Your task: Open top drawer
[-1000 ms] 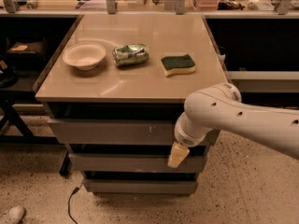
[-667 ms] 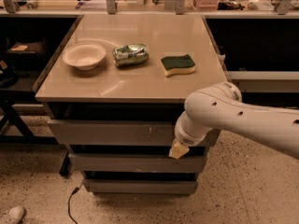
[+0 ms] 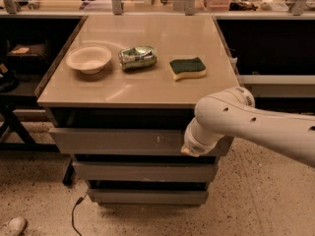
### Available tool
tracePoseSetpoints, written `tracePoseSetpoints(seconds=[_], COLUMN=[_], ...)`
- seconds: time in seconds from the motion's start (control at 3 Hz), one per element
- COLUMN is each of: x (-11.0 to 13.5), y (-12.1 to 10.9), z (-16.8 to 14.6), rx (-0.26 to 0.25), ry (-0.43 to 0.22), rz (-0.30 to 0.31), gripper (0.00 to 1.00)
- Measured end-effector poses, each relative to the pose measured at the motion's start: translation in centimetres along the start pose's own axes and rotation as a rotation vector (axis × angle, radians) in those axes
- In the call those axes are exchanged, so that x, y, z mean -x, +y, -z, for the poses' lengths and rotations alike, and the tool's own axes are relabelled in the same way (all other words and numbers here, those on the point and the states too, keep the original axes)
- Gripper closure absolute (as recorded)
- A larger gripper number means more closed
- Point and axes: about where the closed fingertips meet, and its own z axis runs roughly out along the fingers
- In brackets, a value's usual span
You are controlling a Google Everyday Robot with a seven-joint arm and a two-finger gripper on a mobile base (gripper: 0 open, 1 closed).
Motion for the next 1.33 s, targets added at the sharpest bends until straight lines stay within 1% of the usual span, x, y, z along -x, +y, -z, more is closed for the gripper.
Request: tracePoseSetpoints(seconds=[0.33,1.33], x=[0.2,0.7], y=[-0.1,-0.4], z=[0.7,2.7], rx=[0.0,0.0], ry=[0.0,0.0], rz=[0.0,0.0], gripper=[1.0,1.0])
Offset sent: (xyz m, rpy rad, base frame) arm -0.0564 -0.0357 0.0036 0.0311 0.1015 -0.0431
